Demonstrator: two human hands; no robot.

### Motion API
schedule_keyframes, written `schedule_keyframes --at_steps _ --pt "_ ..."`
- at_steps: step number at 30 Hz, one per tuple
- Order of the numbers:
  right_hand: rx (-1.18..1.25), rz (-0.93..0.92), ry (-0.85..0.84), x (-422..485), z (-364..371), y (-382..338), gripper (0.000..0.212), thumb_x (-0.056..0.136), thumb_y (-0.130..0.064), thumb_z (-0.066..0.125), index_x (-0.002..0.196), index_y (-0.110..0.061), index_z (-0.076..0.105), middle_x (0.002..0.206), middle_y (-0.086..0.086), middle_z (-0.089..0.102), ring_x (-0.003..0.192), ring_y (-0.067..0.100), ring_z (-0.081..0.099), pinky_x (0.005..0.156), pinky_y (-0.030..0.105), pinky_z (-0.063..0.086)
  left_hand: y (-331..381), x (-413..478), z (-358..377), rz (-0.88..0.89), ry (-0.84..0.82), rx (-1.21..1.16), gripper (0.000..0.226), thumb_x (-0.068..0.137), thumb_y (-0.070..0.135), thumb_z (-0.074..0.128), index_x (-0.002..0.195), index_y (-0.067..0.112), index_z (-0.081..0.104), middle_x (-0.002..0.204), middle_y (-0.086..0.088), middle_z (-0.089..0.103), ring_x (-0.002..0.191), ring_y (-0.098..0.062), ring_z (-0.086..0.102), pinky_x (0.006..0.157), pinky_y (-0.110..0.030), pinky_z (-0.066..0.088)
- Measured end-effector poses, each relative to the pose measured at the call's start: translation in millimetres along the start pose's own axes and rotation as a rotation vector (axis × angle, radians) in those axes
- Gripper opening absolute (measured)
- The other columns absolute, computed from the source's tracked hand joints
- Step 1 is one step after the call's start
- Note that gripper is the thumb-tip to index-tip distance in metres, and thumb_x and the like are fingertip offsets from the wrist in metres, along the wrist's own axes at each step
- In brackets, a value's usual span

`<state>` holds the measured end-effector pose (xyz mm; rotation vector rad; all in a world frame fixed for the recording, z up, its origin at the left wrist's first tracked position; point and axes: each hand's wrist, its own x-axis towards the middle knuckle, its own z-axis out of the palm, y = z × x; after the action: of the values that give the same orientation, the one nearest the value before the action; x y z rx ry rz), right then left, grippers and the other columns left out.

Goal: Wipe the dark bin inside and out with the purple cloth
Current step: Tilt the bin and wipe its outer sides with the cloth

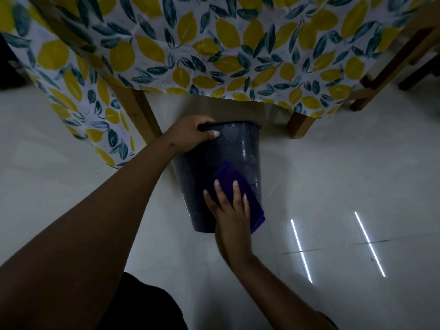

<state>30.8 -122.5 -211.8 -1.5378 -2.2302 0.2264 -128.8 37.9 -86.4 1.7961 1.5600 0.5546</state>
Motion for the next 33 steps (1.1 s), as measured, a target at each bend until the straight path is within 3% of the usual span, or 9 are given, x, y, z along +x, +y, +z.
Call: schedule_keyframes --at_steps 5,8,11,15,20,25,28,31,33 --pt "0.154 0.103 0.015 59 -24 17 0.071 0.087 -0.005 0.039 0.15 -0.037 0.024 0.161 -0.007 0.012 0.148 0.03 0.003 0.115 0.055 0.021 -2 1 2 0.004 0.042 0.032 0.031 0.095 0.037 0.052 0.101 0.011 0.067 0.1 -0.01 0.067 0.088 -0.017 0.06 0.064 -0.019 0.04" --pt "0.256 0.185 0.028 49 -20 28 0.066 0.092 -0.012 0.032 0.151 -0.036 0.017 0.162 -0.008 0.009 0.149 0.023 0.0 0.112 0.056 0.029 -6 2 2 0.002 0.086 0.068 0.029 0.095 0.034 0.052 0.101 0.01 0.067 0.101 -0.009 0.067 0.09 -0.018 0.059 0.067 -0.024 0.036" --pt "0.184 0.196 0.019 6 -5 22 0.074 0.088 -0.008 0.042 0.151 -0.037 0.016 0.162 -0.008 0.007 0.149 0.027 -0.001 0.111 0.06 0.028 -8 2 2 -0.001 0.112 0.072 0.028 0.095 0.032 0.053 0.102 0.01 0.067 0.099 -0.007 0.066 0.09 -0.017 0.057 0.067 -0.023 0.033" --pt "-0.03 0.002 -0.036 -25 11 5 0.098 0.066 0.0 0.075 0.147 -0.034 0.031 0.159 -0.003 0.021 0.144 0.035 0.007 0.106 0.06 0.022 -3 5 6 0.034 0.086 0.092 0.027 0.095 0.033 0.053 0.103 0.01 0.066 0.094 -0.001 0.061 0.087 -0.012 0.054 0.063 -0.02 0.029" --pt "0.054 0.04 -0.02 22 -13 7 0.08 0.082 -0.003 0.056 0.149 -0.036 0.026 0.161 -0.007 0.011 0.148 0.031 0.001 0.115 0.054 0.014 -2 6 6 0.035 0.059 0.069 0.029 0.095 0.033 0.051 0.103 0.009 0.065 0.093 -0.001 0.06 0.087 -0.015 0.055 0.066 -0.024 0.034" --pt "0.174 0.128 0.007 40 -19 17 0.07 0.09 -0.008 0.037 0.15 -0.038 0.017 0.162 -0.007 0.008 0.149 0.028 -0.002 0.114 0.059 0.02 -6 3 4 0.051 0.078 0.066 0.028 0.094 0.034 0.053 0.103 0.011 0.066 0.095 0.0 0.062 0.088 -0.012 0.056 0.064 -0.021 0.037" --pt "0.112 0.131 0.01 5 -4 12 0.083 0.084 -0.001 0.053 0.15 -0.038 0.02 0.162 -0.007 0.007 0.149 0.029 -0.003 0.114 0.059 0.02 -11 1 1 0.042 0.089 0.028 0.024 0.094 0.032 0.055 0.099 0.011 0.066 0.091 0.0 0.062 0.084 -0.011 0.056 0.06 -0.003 0.035" --pt "-0.014 0.031 -0.033 -24 9 6 0.098 0.067 0.003 0.074 0.148 -0.034 0.032 0.16 -0.003 0.019 0.146 0.036 0.01 0.109 0.058 0.02 -10 2 2 0.029 0.086 0.069 0.026 0.095 0.033 0.052 0.103 0.011 0.065 0.092 0.0 0.06 0.085 -0.013 0.054 0.062 -0.015 0.037" --pt "-0.039 0.001 -0.038 -19 7 3 0.098 0.065 0.001 0.076 0.147 -0.033 0.033 0.159 -0.003 0.022 0.145 0.038 0.013 0.109 0.058 0.018 -7 3 3 0.006 0.06 0.072 0.025 0.095 0.033 0.051 0.104 0.013 0.064 0.091 0.001 0.058 0.084 -0.013 0.053 0.062 -0.02 0.035"
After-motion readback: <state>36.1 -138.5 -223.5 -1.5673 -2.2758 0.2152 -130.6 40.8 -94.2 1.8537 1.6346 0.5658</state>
